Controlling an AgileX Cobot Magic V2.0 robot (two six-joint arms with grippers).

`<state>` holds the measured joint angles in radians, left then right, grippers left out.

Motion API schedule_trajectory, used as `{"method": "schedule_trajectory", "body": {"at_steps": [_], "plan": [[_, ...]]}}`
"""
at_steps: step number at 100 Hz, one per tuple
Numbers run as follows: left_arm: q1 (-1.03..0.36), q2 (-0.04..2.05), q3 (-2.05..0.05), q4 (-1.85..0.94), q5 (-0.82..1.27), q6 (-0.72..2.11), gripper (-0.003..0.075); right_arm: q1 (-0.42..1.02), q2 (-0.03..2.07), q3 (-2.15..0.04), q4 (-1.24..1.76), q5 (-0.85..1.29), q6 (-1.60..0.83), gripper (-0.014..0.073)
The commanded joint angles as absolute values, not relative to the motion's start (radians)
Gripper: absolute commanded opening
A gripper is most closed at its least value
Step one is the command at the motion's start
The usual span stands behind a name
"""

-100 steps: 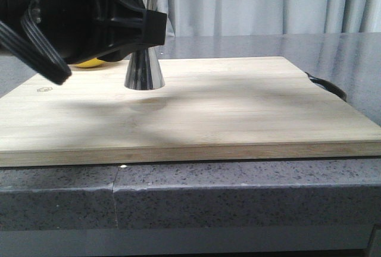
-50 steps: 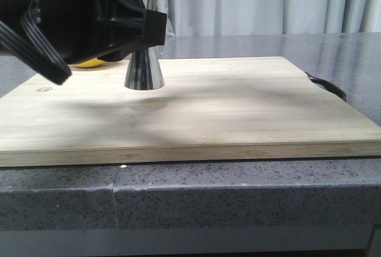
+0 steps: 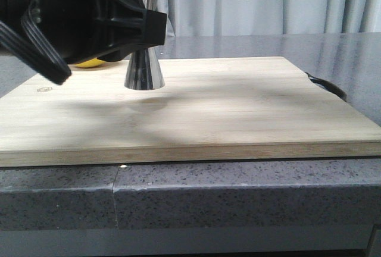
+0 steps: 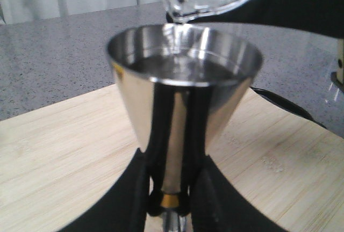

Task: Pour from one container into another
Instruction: 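Tilt the beaker with the right gripper, pouring liquid into the jigger, then tilt the beaker upright and lower it back onto the board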

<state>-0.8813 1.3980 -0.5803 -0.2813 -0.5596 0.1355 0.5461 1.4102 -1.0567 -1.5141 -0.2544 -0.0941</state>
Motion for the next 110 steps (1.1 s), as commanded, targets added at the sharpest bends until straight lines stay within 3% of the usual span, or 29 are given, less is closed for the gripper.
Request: {"method": "schedule_trajectory", "body": {"at_steps": [1, 31, 63, 90, 110], "plan": [[-0.888, 1.363, -0.614, -0.272, -0.655, 0.123, -0.0012, 0.545, 1.368, -1.095, -1.474, -0.253, -0.088, 0.0270], [-0.888, 1.363, -0.614, -0.272, -0.655, 0.123, -0.0012, 0.545, 1.368, -1.095, -1.294, -0.253, -0.033, 0.0270], [-0.888, 1.363, -0.614, -0.272, -0.655, 0.123, -0.0012, 0.528, 1.368, -1.095, -1.173, -0.250, 0.393, 0.0271], [-0.888, 1.363, -0.614, -0.272, -0.655, 0.123, -0.0012, 0.407, 1.401, -1.091, -1.166, -0.230, 0.714, 0.0271], [-0.888, 1.363, -0.614, -0.272, -0.655, 0.123, -0.0012, 0.289, 1.480, -1.074, -1.166, -0.367, 0.828, 0.0271]]}}
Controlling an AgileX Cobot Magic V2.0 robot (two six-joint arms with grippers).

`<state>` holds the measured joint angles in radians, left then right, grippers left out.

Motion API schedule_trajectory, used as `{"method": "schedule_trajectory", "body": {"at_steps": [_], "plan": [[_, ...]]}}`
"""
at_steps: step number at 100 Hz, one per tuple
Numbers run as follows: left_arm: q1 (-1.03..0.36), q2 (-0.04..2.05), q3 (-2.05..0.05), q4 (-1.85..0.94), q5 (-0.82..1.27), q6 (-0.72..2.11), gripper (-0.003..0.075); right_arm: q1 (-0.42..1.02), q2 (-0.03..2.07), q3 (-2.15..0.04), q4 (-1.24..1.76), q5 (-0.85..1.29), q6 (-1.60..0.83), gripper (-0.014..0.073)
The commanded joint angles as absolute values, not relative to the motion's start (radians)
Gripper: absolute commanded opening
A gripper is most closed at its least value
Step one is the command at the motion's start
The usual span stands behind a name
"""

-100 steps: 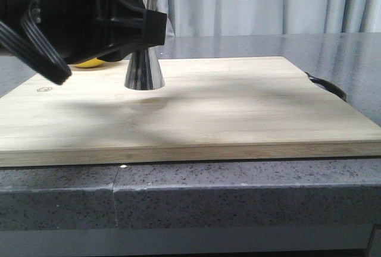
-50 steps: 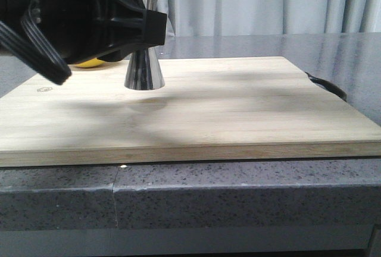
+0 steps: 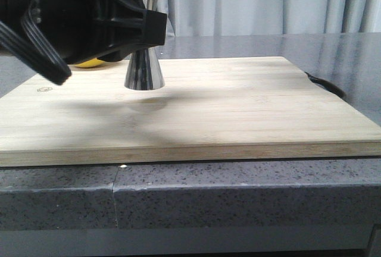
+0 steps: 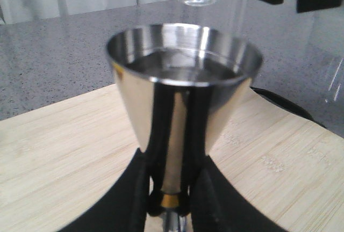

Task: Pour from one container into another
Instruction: 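Tilt the beaker upright and lower it back onto the board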

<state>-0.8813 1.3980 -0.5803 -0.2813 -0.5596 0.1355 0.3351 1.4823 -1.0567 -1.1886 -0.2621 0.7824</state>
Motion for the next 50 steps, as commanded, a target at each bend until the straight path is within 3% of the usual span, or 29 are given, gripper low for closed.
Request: {"method": "schedule_trajectory", "body": {"at_steps": [1, 32, 50], "plan": [[-0.888, 1.363, -0.614, -0.272, -0.655, 0.123, -0.0012, 0.275, 1.486, -1.070, -1.166, -0.380, 0.832, 0.0271], [-0.888, 1.363, -0.614, -0.272, -0.655, 0.123, -0.0012, 0.131, 1.567, -0.966, -1.164, -0.668, 0.857, 0.0270], [-0.888, 1.363, -0.614, -0.272, -0.655, 0.123, -0.0012, 0.123, 1.583, -0.949, -1.177, -0.705, 0.838, 0.0270]]}}
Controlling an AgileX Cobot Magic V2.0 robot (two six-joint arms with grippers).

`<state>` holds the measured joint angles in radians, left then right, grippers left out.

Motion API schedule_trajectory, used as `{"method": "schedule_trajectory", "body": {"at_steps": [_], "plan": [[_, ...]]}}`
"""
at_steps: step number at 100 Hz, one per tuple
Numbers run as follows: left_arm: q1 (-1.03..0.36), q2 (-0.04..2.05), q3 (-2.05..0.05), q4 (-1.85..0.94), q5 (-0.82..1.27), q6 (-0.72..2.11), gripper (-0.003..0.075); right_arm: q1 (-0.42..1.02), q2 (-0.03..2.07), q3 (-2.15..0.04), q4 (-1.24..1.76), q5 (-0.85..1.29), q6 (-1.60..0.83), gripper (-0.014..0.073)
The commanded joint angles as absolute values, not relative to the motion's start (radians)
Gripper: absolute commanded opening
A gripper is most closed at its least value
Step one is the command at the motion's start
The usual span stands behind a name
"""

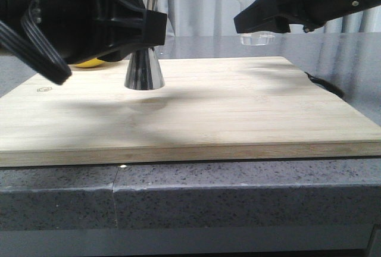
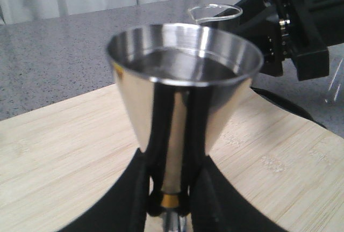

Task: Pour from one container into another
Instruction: 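Tilt the beaker upright and lower it back onto the board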

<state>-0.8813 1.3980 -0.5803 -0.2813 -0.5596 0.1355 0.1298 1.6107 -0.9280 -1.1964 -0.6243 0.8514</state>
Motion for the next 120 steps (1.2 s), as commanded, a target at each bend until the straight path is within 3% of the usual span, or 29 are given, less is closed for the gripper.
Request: {"method": "schedule_trajectory", "body": {"at_steps": [1, 120], "plan": [[-0.888, 1.363, -0.614, -0.272, -0.655, 0.123, -0.0012, 0.123, 1.585, -0.949, -1.177, -0.712, 0.838, 0.0270], [-0.888, 1.363, -0.614, -0.272, -0.655, 0.123, -0.0012, 0.123, 1.731, -0.951, -1.175, -0.769, 0.760, 0.0274]]}}
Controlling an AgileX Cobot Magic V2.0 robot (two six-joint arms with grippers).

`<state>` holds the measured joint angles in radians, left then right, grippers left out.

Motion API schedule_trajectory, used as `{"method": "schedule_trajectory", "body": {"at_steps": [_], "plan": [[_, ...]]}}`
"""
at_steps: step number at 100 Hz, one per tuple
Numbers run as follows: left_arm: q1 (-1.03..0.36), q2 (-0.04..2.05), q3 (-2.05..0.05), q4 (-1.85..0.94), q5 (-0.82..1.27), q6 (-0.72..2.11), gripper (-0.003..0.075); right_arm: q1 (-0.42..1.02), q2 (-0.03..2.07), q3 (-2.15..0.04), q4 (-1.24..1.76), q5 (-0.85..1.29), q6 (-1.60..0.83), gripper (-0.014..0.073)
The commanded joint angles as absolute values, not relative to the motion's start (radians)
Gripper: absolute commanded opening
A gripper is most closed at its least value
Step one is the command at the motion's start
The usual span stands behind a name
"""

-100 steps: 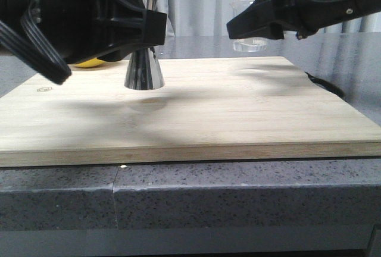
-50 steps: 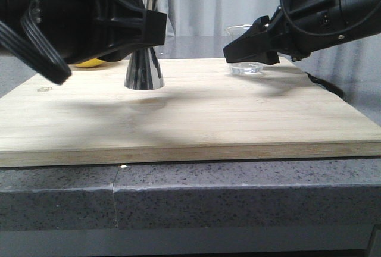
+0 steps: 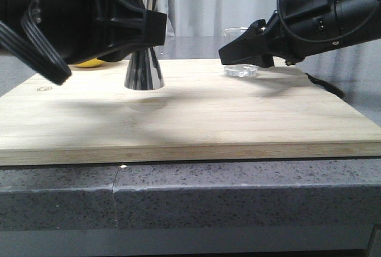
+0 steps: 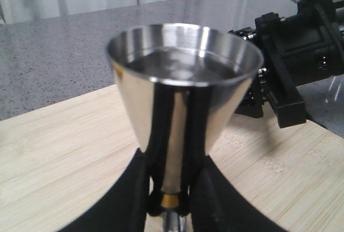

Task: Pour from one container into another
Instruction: 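Tilt the beaker upright and lower it back onto the board, then open the right gripper and withdraw it from the beaker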

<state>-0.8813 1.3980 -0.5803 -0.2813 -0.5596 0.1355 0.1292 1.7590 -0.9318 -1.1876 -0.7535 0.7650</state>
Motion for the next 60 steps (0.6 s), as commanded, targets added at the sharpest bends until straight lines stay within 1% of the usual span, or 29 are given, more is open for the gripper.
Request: {"method": "schedule_trajectory", "body": {"at_steps": [1, 11, 16, 23, 36, 43, 52, 60], "plan": [[-0.888, 1.363, -0.614, -0.272, -0.655, 0.123, -0.0012, 0.123, 1.731, -0.951, -1.175, -0.769, 0.760, 0.0274], [-0.888, 1.363, -0.614, -0.272, -0.655, 0.123, -0.0012, 0.123, 1.731, -0.951, -1.175, -0.771, 0.760, 0.0279], [-0.888, 1.363, -0.614, -0.272, -0.655, 0.123, -0.0012, 0.123, 1.731, -0.951, -1.175, -0.771, 0.760, 0.0301], [-0.888, 1.363, -0.614, -0.272, -0.655, 0.123, -0.0012, 0.123, 1.731, -0.951, -1.175, -0.773, 0.760, 0.0360], [-0.888, 1.363, -0.614, -0.272, -0.655, 0.123, -0.0012, 0.123, 1.731, -0.951, -1.142, -0.773, 0.760, 0.0514], [-0.888, 1.363, -0.614, -0.272, -0.655, 0.123, -0.0012, 0.123, 1.731, -0.951, -1.120, -0.773, 0.760, 0.0570], [-0.888, 1.363, -0.614, -0.272, -0.657, 0.123, -0.0012, 0.123, 1.731, -0.953, -1.096, -0.773, 0.760, 0.0605], [-0.888, 1.363, -0.614, -0.272, -0.663, 0.123, -0.0012, 0.123, 1.723, -0.959, -1.093, -0.773, 0.760, 0.0610]]}}
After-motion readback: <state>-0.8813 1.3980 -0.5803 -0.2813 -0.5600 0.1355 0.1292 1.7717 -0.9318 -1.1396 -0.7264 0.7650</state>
